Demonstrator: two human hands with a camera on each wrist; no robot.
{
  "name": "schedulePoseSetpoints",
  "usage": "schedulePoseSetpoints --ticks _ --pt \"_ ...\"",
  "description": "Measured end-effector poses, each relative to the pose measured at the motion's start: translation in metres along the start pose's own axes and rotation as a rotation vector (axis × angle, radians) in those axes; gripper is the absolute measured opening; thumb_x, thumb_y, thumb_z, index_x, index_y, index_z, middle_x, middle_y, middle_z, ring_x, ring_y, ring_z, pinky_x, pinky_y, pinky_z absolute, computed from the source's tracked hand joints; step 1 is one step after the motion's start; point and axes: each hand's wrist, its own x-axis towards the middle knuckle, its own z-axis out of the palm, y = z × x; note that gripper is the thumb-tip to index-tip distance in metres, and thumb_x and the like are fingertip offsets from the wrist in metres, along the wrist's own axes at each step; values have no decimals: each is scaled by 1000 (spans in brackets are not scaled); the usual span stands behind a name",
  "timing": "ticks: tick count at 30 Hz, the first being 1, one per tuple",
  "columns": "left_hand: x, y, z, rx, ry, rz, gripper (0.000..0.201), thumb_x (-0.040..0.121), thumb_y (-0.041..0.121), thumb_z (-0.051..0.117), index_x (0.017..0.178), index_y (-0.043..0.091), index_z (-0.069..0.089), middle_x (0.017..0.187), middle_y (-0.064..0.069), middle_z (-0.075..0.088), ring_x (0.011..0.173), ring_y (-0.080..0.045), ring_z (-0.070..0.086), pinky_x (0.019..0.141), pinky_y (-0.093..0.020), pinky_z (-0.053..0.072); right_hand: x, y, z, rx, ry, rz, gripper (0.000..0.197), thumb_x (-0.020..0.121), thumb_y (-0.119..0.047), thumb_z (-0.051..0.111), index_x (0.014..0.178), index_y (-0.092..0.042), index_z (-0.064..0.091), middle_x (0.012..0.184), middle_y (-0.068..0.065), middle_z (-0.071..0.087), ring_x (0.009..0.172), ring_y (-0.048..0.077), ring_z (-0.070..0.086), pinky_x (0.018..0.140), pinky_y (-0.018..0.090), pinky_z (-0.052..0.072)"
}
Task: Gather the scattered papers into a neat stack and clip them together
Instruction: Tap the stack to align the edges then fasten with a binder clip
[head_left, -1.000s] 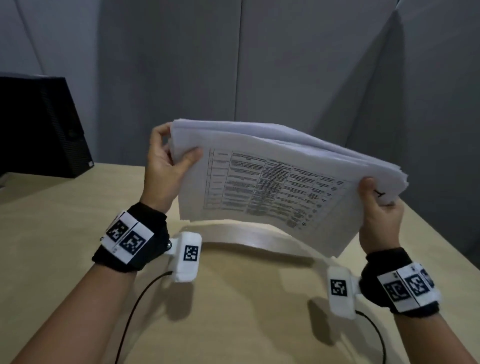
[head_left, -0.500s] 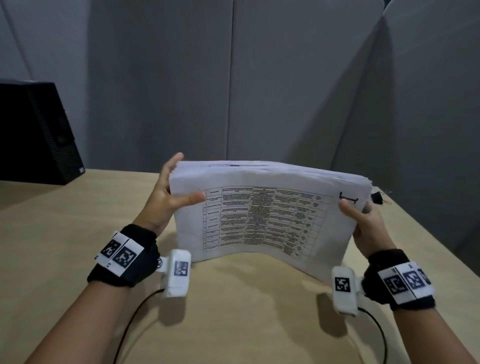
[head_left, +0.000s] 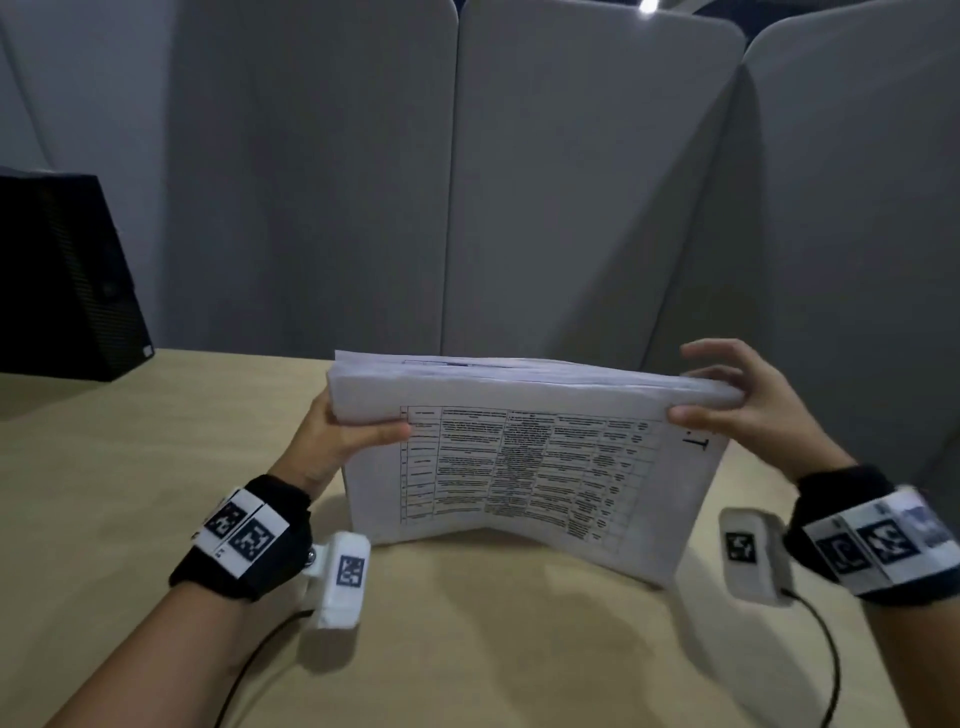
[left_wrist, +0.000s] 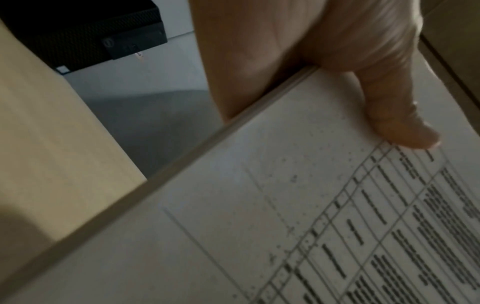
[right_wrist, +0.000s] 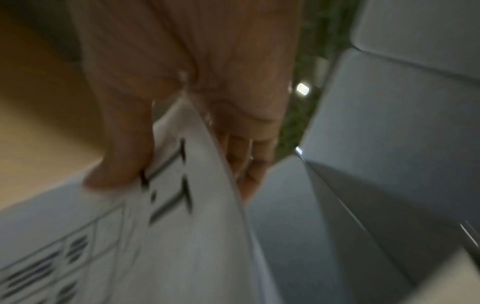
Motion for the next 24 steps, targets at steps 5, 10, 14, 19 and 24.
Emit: schedulePoseSetpoints --ticks 5,10,14,19,24 --pt "-3 2 5 -48 -3 -6 72 30 41 92 93 16 70 90 -3 76 85 -15 71 68 -25 57 19 -54 36 -1172 -311 5 44 61 -47 77 96 -28 60 87 -6 58 84 17 49 77 30 37" --pt "-5 4 21 -48 27 39 39 57 0 82 93 12 73 88 3 76 82 -8 71 69 -18 54 34 -73 109 -1088 -387 -161 35 73 -43 70 101 -23 64 86 0 60 84 22 58 69 27 38" --pt "-3 -7 3 185 108 14 85 37 50 87 111 14 63 108 -4 71 103 -17 65 79 -30 56 32 -82 110 -1017 -332 -219 26 81 -40 64 95 -18 67 79 0 55 74 21 51 66 26 35" --pt "11 -9 -4 372 523 -111 120 47 38 89 145 18 23 153 -11 26 142 -25 23 116 -44 21 24 -59 56 -215 -115 -157 18 72 -26 77 62 -21 63 56 -10 52 58 8 47 57 26 39" --pt "45 58 49 -184 121 68 73 61 25 84 124 8 52 105 1 70 90 -8 69 74 -29 56 10 -40 52 325 129 -128 17 61 -30 72 60 -14 64 51 -15 60 52 -3 54 53 11 44"
